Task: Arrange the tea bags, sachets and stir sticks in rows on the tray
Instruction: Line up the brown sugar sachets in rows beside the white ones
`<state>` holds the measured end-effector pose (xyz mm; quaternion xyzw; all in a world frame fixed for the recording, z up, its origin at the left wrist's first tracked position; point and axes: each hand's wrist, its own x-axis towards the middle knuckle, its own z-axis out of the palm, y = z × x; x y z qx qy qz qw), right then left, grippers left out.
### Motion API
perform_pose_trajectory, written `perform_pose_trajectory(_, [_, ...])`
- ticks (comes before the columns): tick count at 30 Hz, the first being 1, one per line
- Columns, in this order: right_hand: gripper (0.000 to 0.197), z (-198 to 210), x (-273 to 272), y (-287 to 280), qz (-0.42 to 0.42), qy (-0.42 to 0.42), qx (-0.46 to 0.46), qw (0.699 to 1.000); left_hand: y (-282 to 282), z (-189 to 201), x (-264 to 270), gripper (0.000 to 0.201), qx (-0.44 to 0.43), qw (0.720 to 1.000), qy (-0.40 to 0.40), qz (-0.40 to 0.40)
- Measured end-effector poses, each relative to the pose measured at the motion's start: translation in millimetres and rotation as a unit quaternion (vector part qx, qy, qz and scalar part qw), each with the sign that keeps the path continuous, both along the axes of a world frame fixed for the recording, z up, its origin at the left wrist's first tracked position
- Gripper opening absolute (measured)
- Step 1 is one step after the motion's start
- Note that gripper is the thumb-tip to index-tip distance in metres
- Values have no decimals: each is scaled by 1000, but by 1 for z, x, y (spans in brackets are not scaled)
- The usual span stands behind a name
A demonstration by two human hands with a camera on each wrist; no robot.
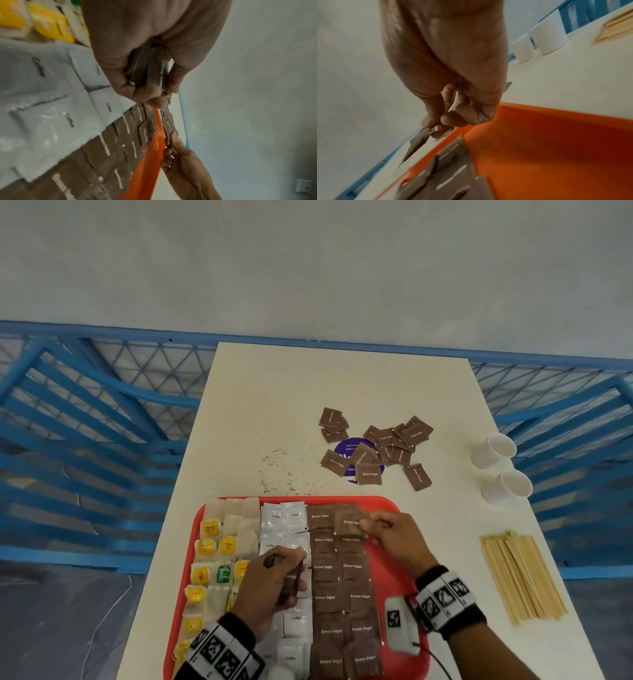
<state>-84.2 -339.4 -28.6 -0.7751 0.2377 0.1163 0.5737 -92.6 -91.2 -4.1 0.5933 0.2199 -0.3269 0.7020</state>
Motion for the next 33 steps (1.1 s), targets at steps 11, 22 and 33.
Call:
perform_pose_trajectory(11, [21,-47,49,-10,-45,50,-131,989,17,3,0,40,-1,1000,3,-23])
perform_pose_trajectory(22, [12,-36,41,1,-1,-29,-227,973,11,23,13,44,-140,989,54,-5])
perform_pose_trajectory(33, [20,-12,30,21,144,-94,-363,916,12,32,12,36,-225,972,69,8])
